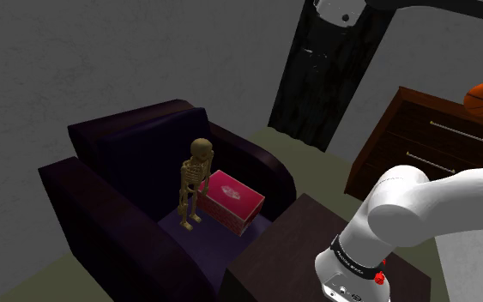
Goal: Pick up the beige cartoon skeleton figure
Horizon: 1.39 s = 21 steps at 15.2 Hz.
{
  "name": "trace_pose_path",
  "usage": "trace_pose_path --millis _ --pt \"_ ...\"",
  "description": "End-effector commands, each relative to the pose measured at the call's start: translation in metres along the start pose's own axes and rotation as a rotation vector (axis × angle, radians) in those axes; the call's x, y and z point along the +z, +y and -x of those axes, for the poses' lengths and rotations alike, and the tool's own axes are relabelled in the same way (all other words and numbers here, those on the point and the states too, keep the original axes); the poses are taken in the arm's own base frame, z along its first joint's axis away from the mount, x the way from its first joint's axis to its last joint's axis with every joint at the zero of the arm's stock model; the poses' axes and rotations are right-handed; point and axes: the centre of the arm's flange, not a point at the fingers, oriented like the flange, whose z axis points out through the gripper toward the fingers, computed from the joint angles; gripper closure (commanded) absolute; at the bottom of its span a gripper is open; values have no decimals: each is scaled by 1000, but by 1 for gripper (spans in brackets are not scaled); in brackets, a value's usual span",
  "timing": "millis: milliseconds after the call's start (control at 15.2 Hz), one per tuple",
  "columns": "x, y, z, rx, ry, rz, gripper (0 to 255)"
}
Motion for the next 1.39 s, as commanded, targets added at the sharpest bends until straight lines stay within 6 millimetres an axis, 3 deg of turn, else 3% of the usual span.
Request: trace_pose_path --millis 0,660,1320 --pt "0 0 0 0 0 0 0" --pt "101 -83 -41 255 -48 34 0" --pt "206 -150 -96 510 -95 69 0"
